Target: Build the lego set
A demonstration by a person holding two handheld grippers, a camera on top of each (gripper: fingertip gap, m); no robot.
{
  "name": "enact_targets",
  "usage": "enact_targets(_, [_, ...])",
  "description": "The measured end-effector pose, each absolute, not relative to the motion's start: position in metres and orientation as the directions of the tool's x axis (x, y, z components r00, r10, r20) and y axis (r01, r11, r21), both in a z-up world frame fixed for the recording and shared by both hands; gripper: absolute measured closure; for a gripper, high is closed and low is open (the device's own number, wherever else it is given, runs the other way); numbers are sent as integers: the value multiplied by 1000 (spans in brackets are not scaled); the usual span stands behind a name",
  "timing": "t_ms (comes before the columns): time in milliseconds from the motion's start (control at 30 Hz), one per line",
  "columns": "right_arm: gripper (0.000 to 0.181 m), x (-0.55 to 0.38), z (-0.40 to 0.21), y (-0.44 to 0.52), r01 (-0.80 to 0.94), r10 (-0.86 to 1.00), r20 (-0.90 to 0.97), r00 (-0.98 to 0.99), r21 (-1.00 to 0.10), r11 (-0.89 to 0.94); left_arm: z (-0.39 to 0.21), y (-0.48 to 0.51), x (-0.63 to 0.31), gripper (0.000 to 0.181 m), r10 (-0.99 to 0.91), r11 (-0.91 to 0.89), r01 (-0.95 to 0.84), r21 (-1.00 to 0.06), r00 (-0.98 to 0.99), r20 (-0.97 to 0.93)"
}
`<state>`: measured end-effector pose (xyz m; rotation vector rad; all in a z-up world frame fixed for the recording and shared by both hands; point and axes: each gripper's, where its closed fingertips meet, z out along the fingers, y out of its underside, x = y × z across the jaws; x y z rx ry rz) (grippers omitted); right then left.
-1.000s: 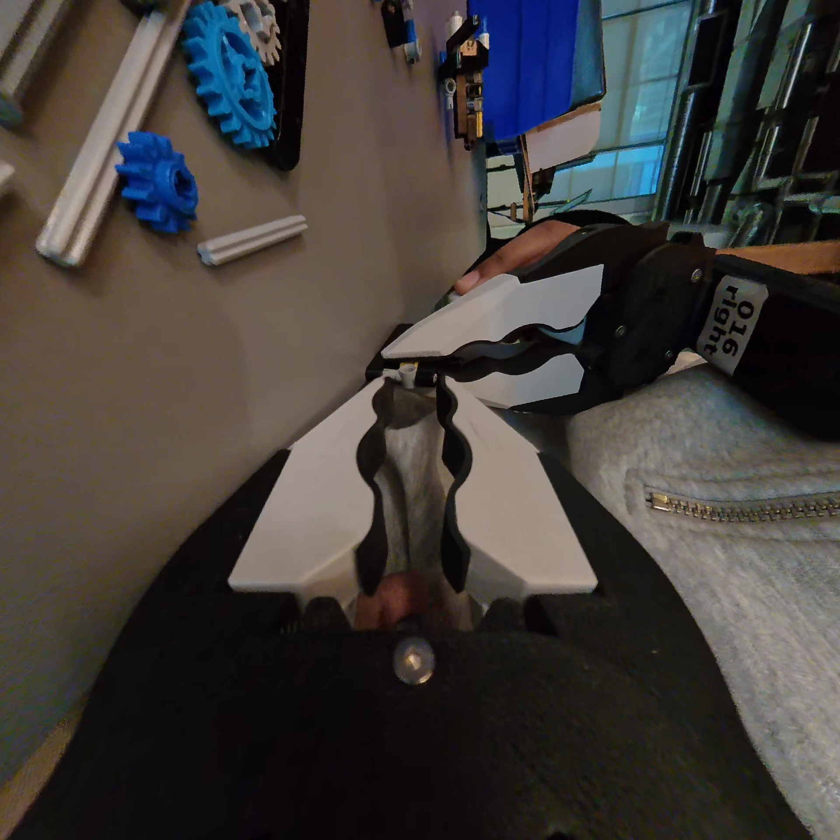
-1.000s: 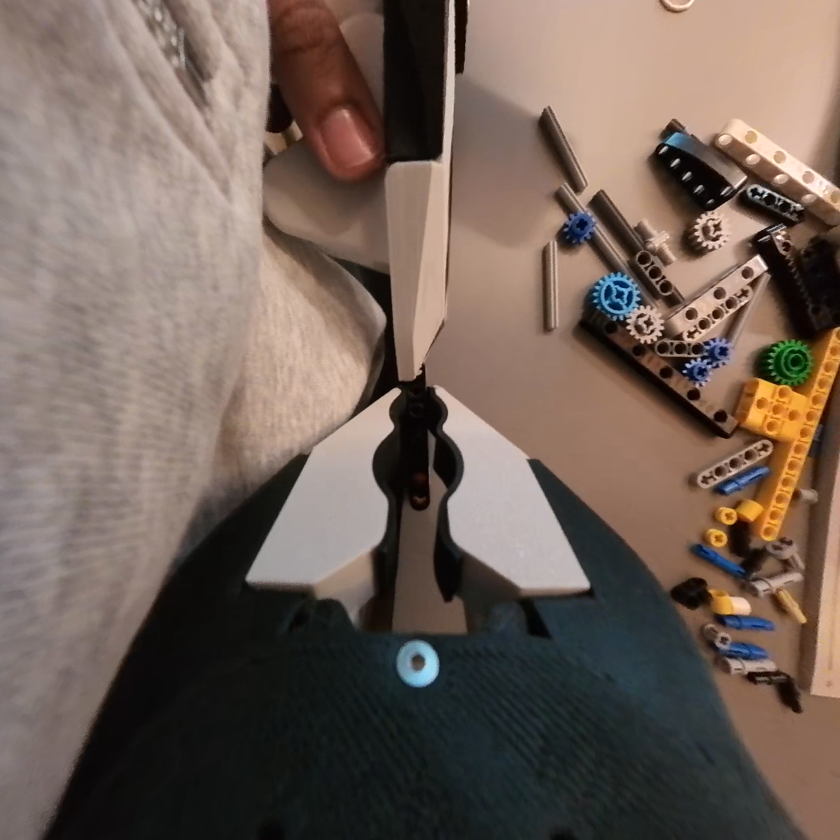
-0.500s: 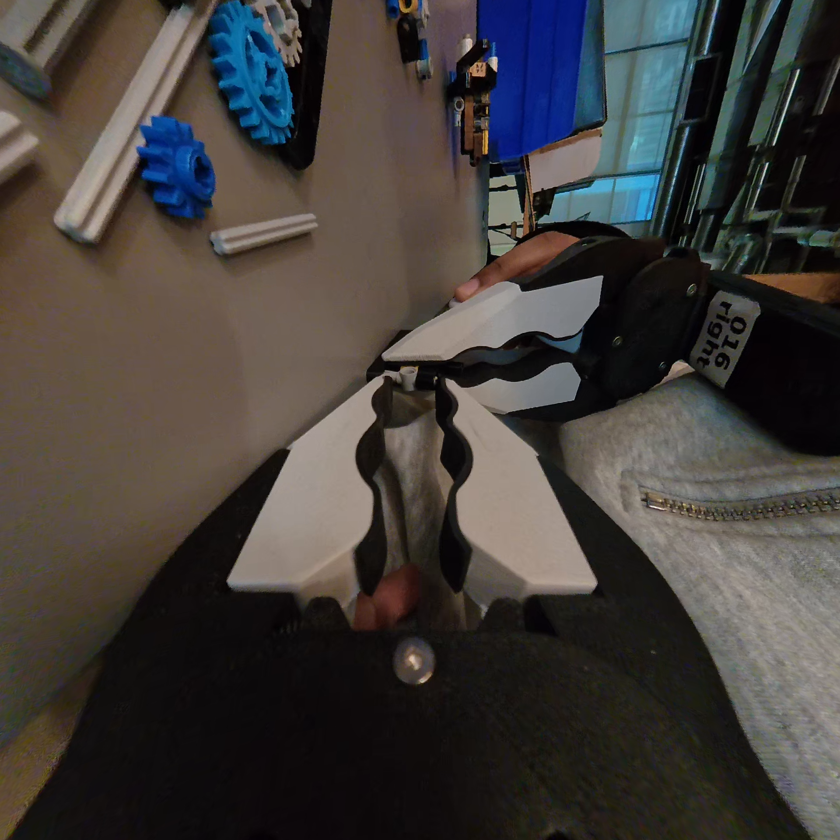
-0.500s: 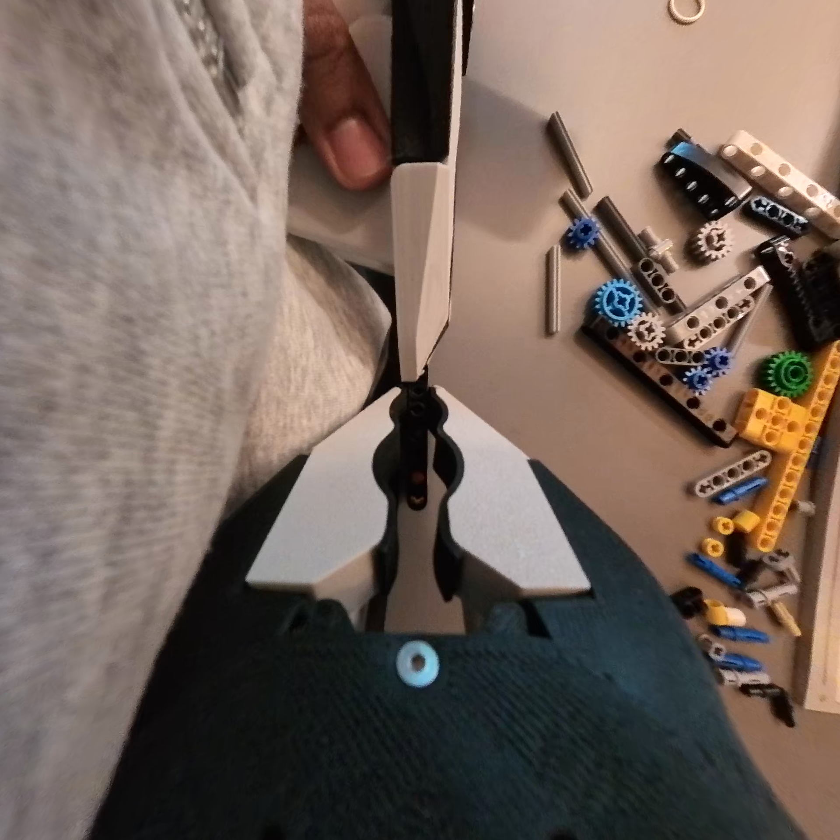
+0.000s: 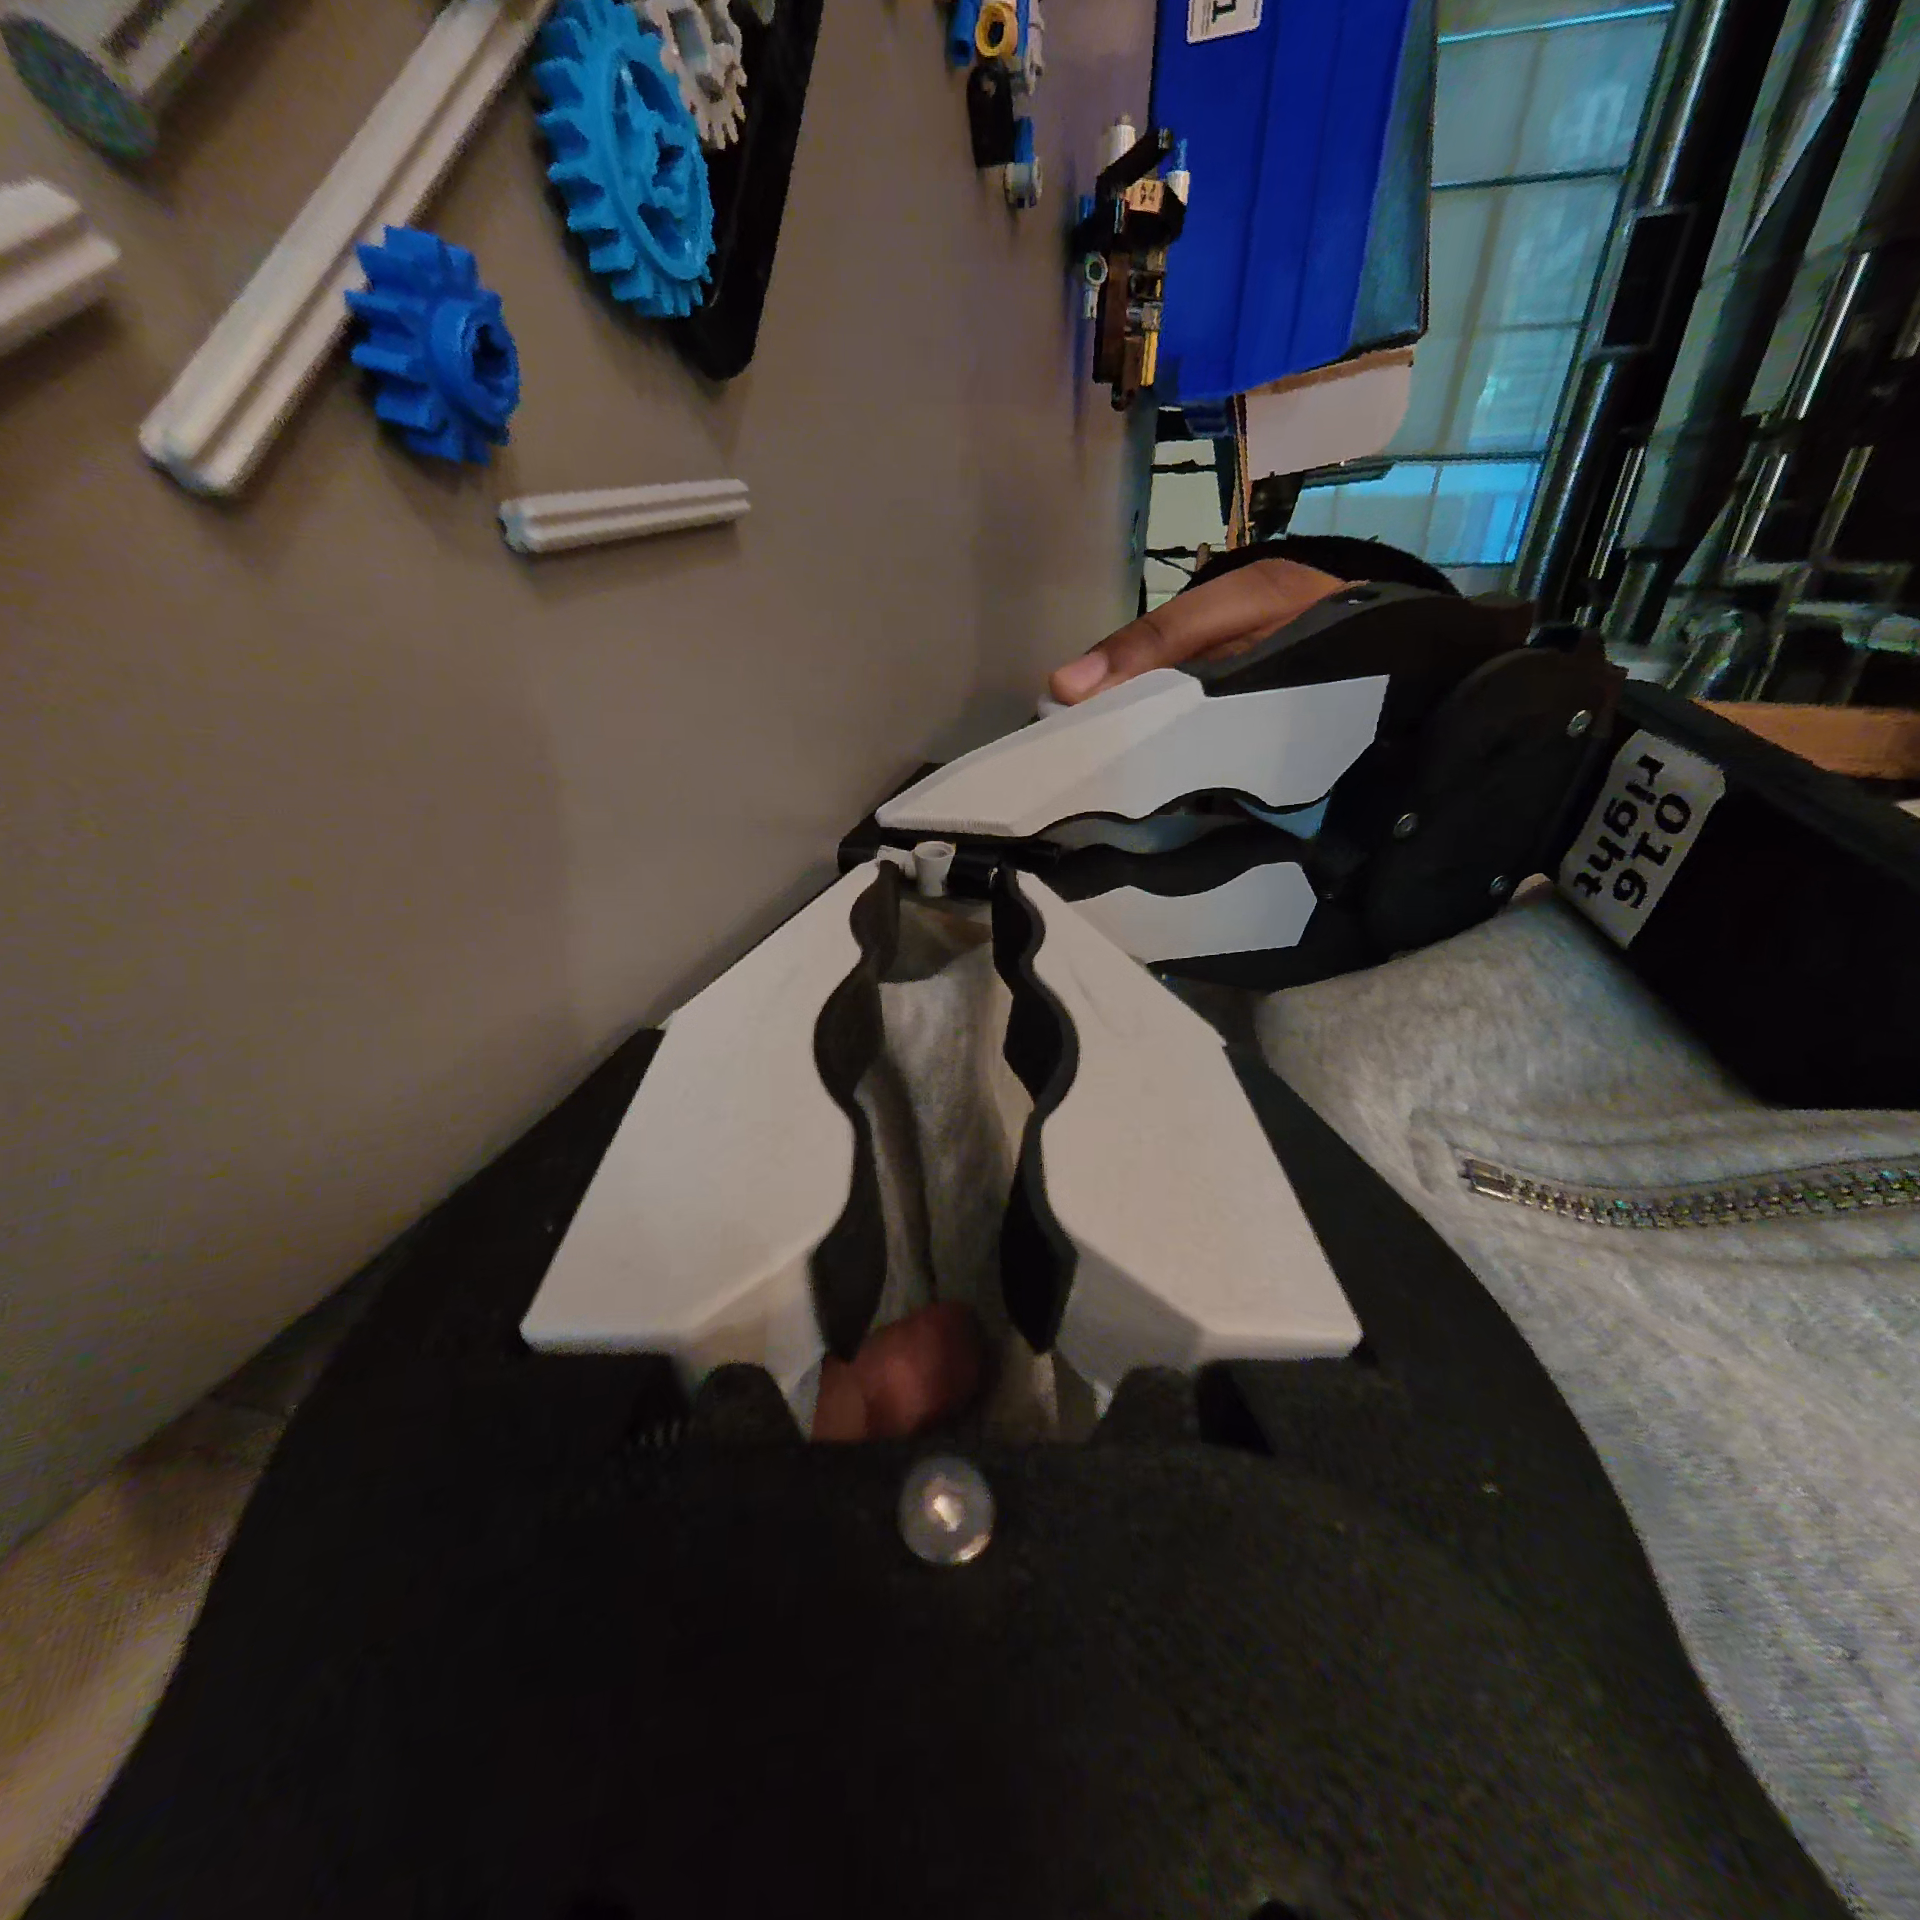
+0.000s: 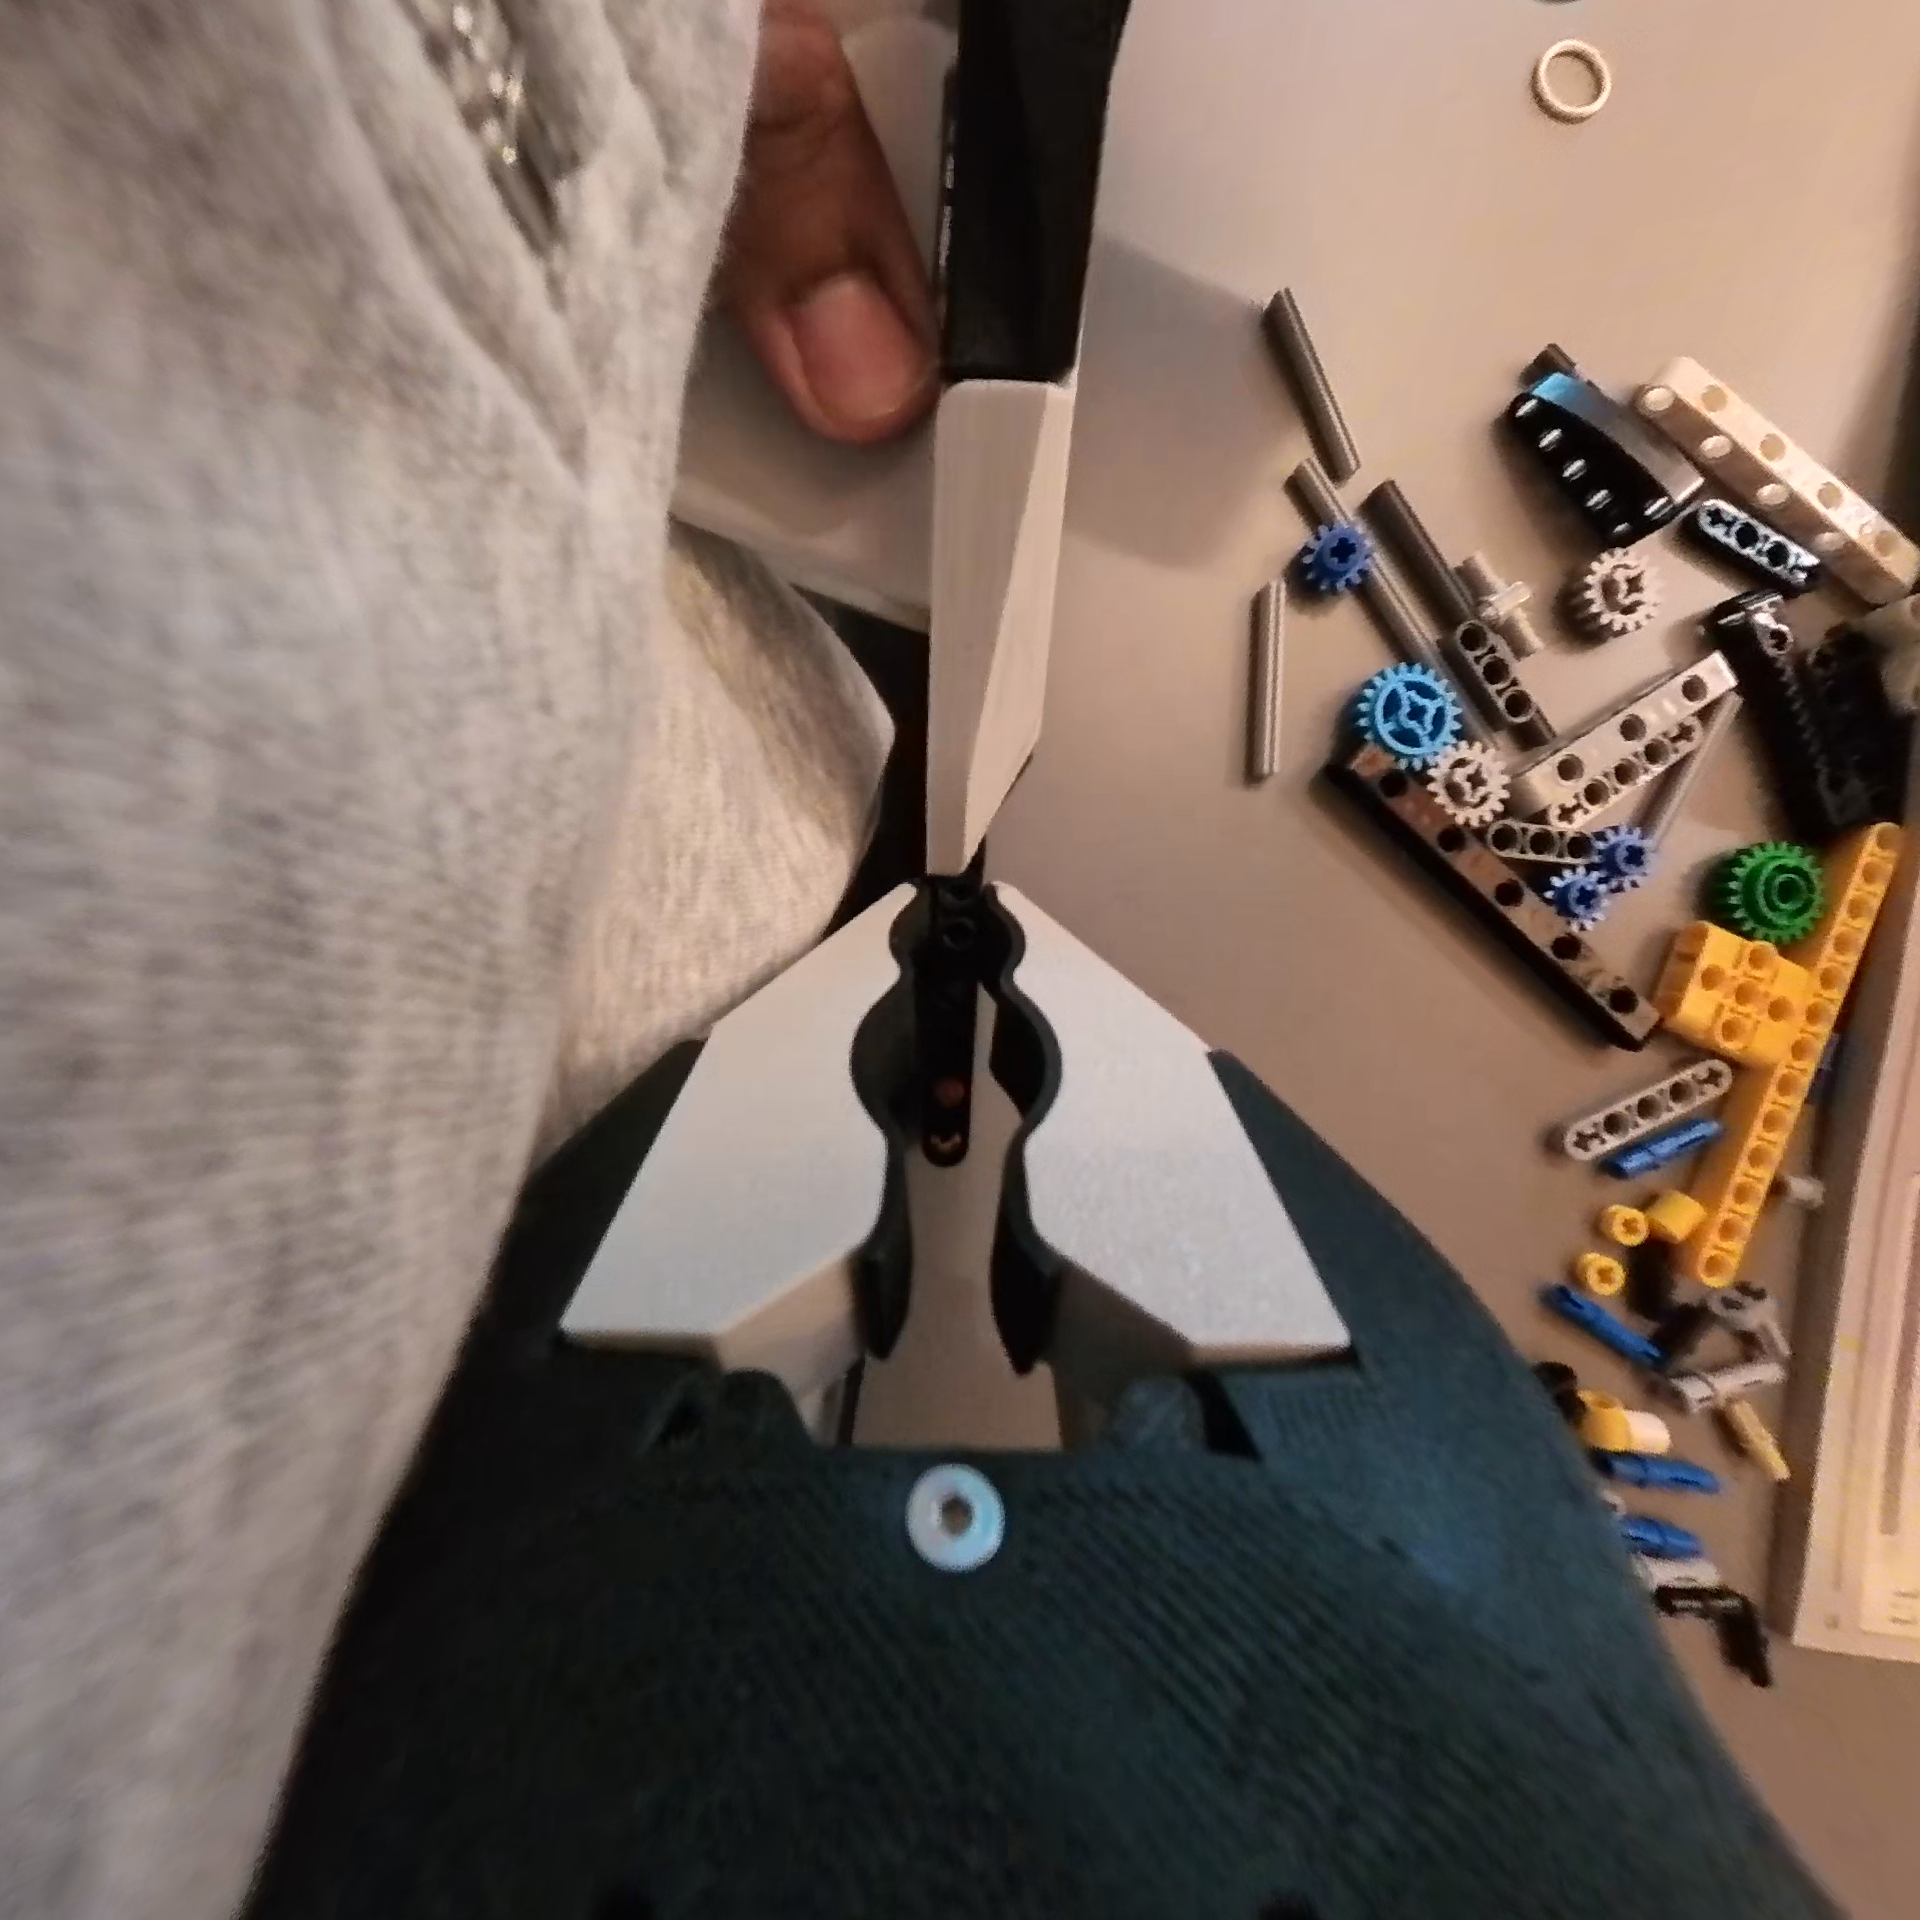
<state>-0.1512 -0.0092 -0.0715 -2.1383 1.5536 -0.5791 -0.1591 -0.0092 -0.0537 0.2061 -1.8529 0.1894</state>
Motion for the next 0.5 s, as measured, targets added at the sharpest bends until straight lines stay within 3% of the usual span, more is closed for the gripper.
enact_targets(500, [173,-150,-70,-9,-750,-989,-59,135,-659,-63,-52,-9,-159,166,-66,974,-228,-12,-334,940])
